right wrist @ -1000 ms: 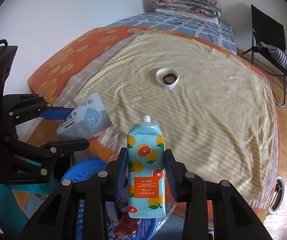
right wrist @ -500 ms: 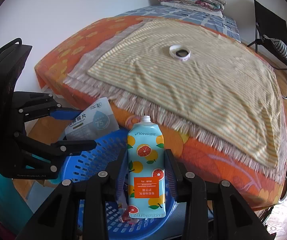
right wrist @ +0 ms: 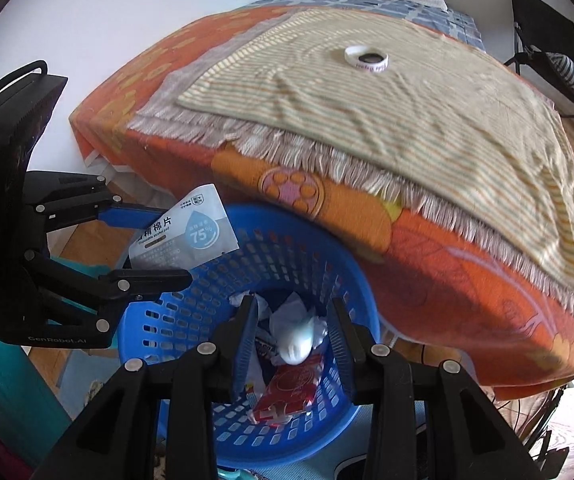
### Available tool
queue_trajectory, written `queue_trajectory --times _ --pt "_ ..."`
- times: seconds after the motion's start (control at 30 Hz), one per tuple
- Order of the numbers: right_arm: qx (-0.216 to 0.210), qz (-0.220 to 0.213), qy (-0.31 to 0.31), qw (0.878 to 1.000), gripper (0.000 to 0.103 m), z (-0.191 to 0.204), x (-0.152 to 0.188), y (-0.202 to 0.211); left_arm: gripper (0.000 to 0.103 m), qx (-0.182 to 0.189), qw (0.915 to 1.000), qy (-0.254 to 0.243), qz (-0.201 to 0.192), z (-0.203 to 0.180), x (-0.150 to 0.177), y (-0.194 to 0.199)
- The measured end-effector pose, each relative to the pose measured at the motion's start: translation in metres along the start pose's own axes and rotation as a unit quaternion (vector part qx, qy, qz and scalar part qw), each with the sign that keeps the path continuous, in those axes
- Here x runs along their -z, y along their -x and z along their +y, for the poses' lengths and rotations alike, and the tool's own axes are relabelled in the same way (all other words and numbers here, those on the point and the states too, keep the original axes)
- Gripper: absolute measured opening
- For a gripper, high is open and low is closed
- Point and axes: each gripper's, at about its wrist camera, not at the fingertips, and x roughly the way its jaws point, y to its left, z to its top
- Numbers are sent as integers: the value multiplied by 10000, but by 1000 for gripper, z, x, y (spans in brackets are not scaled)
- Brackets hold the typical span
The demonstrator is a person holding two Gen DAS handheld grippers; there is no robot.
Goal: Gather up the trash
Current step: 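Open both tools to drop the packet and tube into the basket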
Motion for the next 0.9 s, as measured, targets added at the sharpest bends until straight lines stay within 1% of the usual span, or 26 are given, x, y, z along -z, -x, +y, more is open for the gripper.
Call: queue_trajectory --times 0.1,0.13,0.17,0.3,0.37,0.43,0.47,0.57,0.7,0.9 --pt "-17 76 -6 10000 37 1 4 -5 53 16 10000 -37 59 -3 3 -3" --pt "-25 96 -7 10000 37 1 5 -6 58 21 9999 -49 86 -4 4 -4" --pt "-39 122 -8 9999 37 2 6 -8 60 30 9999 -60 104 -4 5 -5" --pt "-57 177 18 9998 37 4 8 -11 60 66 9996 -129 223 -8 6 -10" --pt "-48 177 13 9998 42 5 9 -12 60 30 9995 -156 273 -9 7 -13" --pt "7 148 -5 9999 64 5 8 -12 62 -9 9993 -163 331 -9 8 -15" --pt "52 113 -11 9999 67 4 8 -10 63 -19 9993 -153 340 -9 8 -16" --pt "104 38 -55 9999 69 2 6 -6 64 -14 9993 -113 344 -7 8 -16" --pt "147 -8 -145 9998 78 -3 5 -4 64 -29 9993 -84 352 -6 8 -17" --pt "302 -73 -96 9995 85 0 3 0 64 -91 9996 -71 255 -1 3 -13"
